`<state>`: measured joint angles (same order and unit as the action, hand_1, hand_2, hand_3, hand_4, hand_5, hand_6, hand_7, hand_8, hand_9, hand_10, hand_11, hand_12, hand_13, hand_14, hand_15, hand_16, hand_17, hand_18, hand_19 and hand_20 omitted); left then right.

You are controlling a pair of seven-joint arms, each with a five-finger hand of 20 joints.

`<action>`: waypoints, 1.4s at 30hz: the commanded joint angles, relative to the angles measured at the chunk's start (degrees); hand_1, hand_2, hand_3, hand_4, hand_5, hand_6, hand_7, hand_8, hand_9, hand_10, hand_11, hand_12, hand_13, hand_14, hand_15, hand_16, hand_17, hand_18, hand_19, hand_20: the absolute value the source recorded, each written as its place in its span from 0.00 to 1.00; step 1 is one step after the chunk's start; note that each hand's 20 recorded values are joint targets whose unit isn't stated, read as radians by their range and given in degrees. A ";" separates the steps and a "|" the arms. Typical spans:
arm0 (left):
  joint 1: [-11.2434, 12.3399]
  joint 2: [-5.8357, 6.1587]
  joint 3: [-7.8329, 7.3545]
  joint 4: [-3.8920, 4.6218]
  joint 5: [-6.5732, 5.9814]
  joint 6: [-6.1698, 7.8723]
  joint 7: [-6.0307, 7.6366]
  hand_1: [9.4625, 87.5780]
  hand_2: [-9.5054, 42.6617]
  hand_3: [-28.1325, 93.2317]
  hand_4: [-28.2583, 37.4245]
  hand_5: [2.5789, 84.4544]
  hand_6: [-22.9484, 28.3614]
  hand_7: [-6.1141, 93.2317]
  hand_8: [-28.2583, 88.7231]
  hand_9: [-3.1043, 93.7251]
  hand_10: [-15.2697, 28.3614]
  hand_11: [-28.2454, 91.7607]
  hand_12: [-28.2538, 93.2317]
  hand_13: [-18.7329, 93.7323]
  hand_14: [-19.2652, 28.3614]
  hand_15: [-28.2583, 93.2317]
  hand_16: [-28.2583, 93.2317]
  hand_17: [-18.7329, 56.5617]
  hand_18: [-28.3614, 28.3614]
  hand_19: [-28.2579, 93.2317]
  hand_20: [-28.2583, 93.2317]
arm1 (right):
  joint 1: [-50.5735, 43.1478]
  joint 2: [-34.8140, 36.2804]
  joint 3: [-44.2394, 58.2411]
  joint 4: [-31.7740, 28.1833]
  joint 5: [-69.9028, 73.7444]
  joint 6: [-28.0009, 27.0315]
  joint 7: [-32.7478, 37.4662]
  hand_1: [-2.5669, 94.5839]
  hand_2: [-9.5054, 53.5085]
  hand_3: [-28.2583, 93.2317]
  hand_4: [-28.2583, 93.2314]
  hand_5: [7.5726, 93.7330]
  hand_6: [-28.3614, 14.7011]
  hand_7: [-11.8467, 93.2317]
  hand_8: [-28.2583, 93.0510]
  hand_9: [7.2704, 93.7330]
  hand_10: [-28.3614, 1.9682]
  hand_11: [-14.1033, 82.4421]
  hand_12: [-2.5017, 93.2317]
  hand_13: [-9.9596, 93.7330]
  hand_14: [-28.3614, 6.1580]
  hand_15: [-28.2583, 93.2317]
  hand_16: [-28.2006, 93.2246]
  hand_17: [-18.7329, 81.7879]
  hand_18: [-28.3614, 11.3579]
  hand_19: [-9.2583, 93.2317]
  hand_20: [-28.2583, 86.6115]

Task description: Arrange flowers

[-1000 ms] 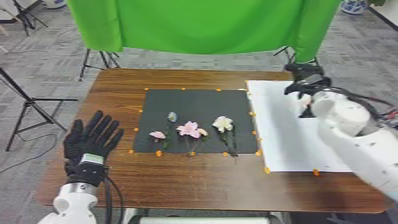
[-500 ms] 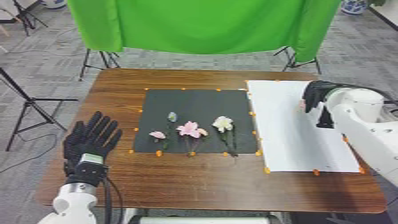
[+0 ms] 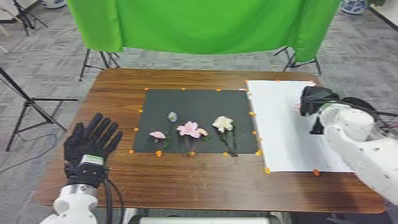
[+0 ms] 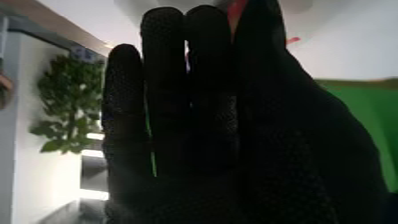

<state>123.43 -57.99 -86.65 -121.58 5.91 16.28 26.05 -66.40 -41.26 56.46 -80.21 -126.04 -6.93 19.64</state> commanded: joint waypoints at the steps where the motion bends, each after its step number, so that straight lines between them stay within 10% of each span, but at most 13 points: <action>1: 1.01 -0.41 -0.52 -0.42 -0.04 0.18 -0.70 0.23 0.52 0.82 0.00 0.48 0.65 0.21 0.16 0.40 0.73 0.45 0.32 0.39 0.77 0.59 0.16 0.16 0.77 0.55 0.30 | -8.18 3.47 2.91 -11.74 -2.84 6.61 -0.07 0.63 0.05 0.76 0.00 0.76 0.78 0.42 0.20 0.91 0.73 0.32 0.46 0.77 0.71 0.45 0.57 0.45 0.34 0.69 0.52; 11: 0.73 -0.36 -0.82 -0.14 0.33 -0.58 -0.80 0.23 0.51 0.82 0.00 0.48 0.65 0.21 0.17 0.40 0.73 0.45 0.32 0.39 0.78 0.59 0.17 0.16 0.77 0.55 0.30 | -16.73 -0.58 7.33 -27.08 -3.12 1.07 -2.18 0.61 0.05 0.79 0.00 0.75 0.75 0.41 0.20 0.90 0.70 0.31 0.45 0.76 0.69 0.45 0.56 0.44 0.32 0.68 0.52; 28: 0.12 -1.00 0.04 0.26 0.42 -1.16 -1.89 0.23 0.52 0.81 0.00 0.48 0.64 0.21 0.17 0.39 0.73 0.45 0.33 0.38 0.77 0.59 0.17 0.16 0.77 0.55 0.30 | -19.31 -5.22 4.09 -28.93 -5.82 -1.92 -4.50 0.61 0.05 0.79 0.00 0.75 0.74 0.38 0.20 0.90 0.70 0.31 0.44 0.76 0.67 0.47 0.55 0.44 0.31 0.68 0.51; 35: 0.38 -0.91 0.40 -0.17 -0.14 0.80 0.14 0.23 0.53 0.81 0.00 0.48 0.64 0.21 0.17 0.39 0.73 0.45 0.32 0.38 0.77 0.59 0.17 0.16 0.77 0.55 0.30 | -21.20 -4.95 5.97 -31.39 -4.18 -6.12 -2.73 0.56 0.00 0.81 0.00 0.70 0.71 0.35 0.19 0.86 0.66 0.28 0.43 0.73 0.61 0.50 0.49 0.42 0.29 0.66 0.49; 42: 0.22 -0.93 0.50 -0.23 -0.57 1.63 1.34 0.23 0.53 0.82 0.00 0.47 0.64 0.21 0.17 0.38 0.72 0.45 0.33 0.38 0.77 0.59 0.17 0.16 0.77 0.55 0.30 | -22.48 -4.55 7.41 -33.23 -3.78 -7.92 -2.47 0.46 0.00 0.90 0.00 0.58 0.67 0.31 0.11 0.67 0.56 0.45 0.26 0.68 0.55 0.57 0.41 0.39 0.27 0.66 0.48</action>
<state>123.30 -58.53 -86.33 -121.51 5.92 16.66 26.33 -87.35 -46.25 62.92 -111.80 -129.78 -13.82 16.66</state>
